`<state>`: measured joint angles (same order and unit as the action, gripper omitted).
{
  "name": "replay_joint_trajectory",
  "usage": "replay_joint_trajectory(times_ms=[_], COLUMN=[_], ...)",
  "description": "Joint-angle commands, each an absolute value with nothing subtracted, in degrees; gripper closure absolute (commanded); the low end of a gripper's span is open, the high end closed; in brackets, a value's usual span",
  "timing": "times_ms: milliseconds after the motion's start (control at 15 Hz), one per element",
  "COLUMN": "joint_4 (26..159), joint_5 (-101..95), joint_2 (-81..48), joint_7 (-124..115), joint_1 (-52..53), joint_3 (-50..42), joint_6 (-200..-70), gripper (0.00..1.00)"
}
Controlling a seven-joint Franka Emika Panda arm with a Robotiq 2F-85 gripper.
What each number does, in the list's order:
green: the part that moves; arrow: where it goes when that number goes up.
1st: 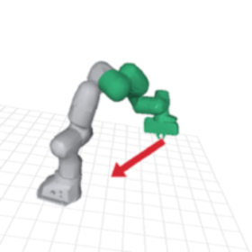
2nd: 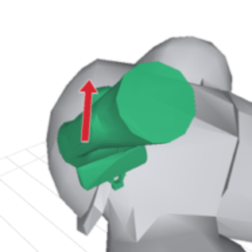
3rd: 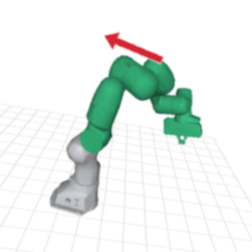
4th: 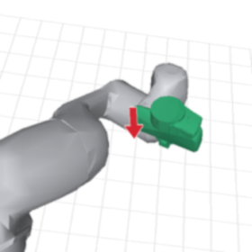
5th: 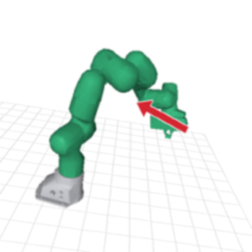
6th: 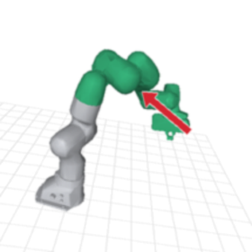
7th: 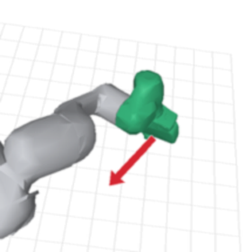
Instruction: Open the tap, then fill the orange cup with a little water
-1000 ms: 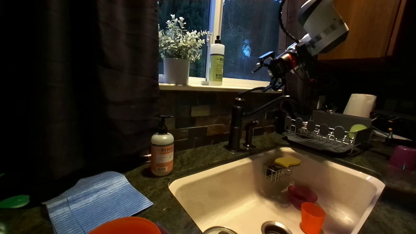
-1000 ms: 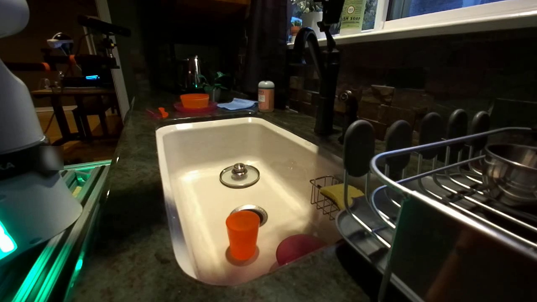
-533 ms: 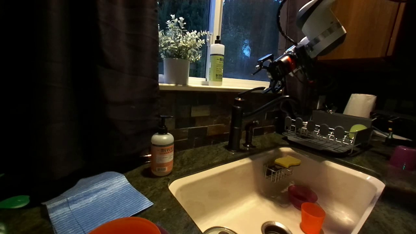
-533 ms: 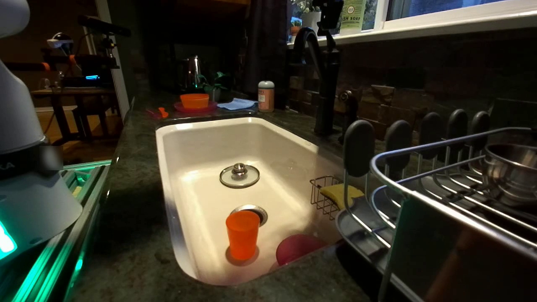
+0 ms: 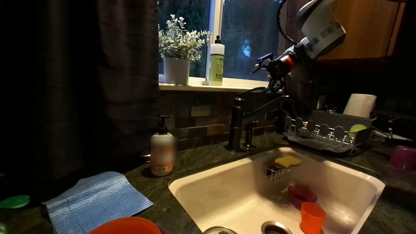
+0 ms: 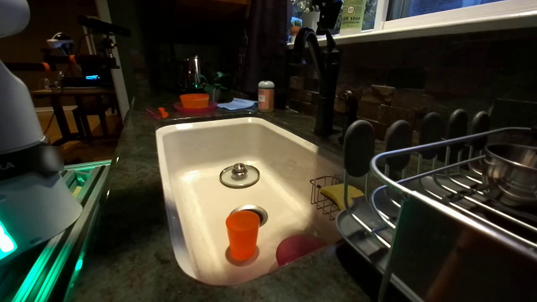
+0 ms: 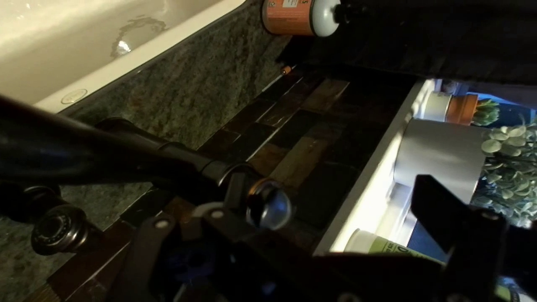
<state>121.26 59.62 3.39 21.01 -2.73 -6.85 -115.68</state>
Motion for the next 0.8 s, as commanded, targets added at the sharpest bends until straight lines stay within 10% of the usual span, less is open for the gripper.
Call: replay_joint_trajectory(times_ms=[0, 733], joint_4=[120.29, 119.58], joint_5=[61.57, 61.7], joint_2=[2.99, 2.99], joint_7=[21.28, 24.07], joint_1=[-3.55, -3.37], joint_3=[-6.52, -6.31], joint_6=[-113.51, -114.09], gripper=[0.0, 0.0])
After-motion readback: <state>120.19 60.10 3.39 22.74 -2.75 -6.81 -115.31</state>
